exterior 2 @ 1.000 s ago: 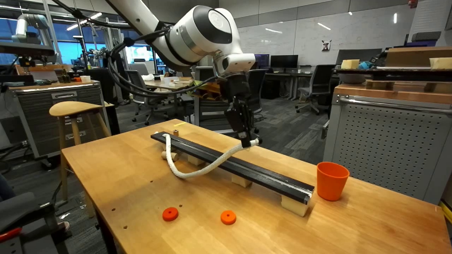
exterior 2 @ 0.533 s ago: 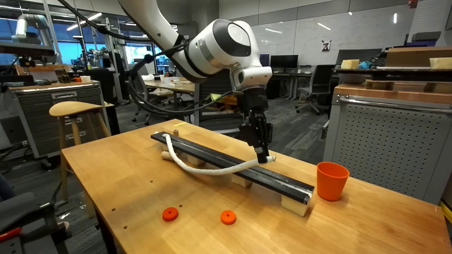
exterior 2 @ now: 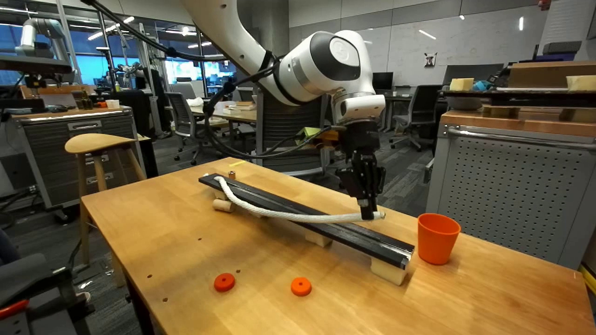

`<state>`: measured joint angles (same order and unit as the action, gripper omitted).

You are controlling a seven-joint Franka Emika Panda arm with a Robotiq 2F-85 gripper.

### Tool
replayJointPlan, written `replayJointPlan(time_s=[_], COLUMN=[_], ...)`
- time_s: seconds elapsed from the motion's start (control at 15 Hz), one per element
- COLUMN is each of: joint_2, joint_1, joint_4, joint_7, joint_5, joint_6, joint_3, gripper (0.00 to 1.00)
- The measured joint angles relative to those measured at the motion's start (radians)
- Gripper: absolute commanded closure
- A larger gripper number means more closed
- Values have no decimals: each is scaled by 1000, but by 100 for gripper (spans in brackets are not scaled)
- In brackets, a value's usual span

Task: Align the rope along the middle of the black object

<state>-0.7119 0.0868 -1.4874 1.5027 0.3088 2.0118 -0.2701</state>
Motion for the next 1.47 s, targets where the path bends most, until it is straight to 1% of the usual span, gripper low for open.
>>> replayJointPlan(time_s=[0.2, 0.47, 1.0, 1.47], joint_2=[-30, -72, -132, -143], joint_1=[9, 20, 56, 74], joint_4=[61, 106, 175, 201], joint_7=[20, 68, 227, 269], joint_5=[-47, -87, -122, -147], joint_6=[-18, -41, -64, -67], joint_3=[0, 0, -1, -1], gripper=[97, 97, 97, 97])
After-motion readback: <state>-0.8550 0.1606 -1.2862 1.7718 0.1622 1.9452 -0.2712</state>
